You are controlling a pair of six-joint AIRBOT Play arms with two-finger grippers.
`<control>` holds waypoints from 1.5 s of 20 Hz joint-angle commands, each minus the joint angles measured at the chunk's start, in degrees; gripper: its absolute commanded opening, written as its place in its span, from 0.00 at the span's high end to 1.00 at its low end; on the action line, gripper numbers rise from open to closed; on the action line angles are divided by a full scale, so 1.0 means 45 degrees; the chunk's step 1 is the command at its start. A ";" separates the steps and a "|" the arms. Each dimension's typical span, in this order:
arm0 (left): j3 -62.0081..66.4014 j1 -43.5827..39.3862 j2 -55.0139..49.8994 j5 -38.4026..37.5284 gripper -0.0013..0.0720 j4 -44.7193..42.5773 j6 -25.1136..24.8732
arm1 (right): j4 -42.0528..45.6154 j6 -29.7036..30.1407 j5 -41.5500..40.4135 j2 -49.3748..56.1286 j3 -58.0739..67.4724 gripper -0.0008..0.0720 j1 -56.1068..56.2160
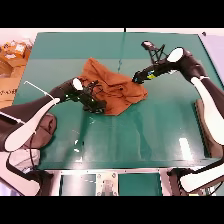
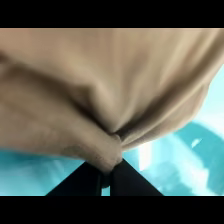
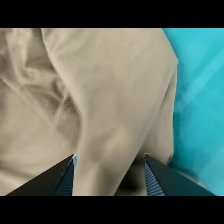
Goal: Fold the shirts.
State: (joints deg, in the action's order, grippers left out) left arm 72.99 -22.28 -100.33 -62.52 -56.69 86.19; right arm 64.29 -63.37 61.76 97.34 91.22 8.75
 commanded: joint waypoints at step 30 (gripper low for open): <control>0.0000 0.3317 0.1282 -0.3293 0.94 -0.3322 -0.1511 | -0.6611 -0.3497 0.1146 0.7096 0.4692 0.50 0.1054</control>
State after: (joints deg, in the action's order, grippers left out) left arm 72.95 -7.40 -94.61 -77.58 -71.66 79.46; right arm 34.52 -78.22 67.72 127.79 111.24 11.97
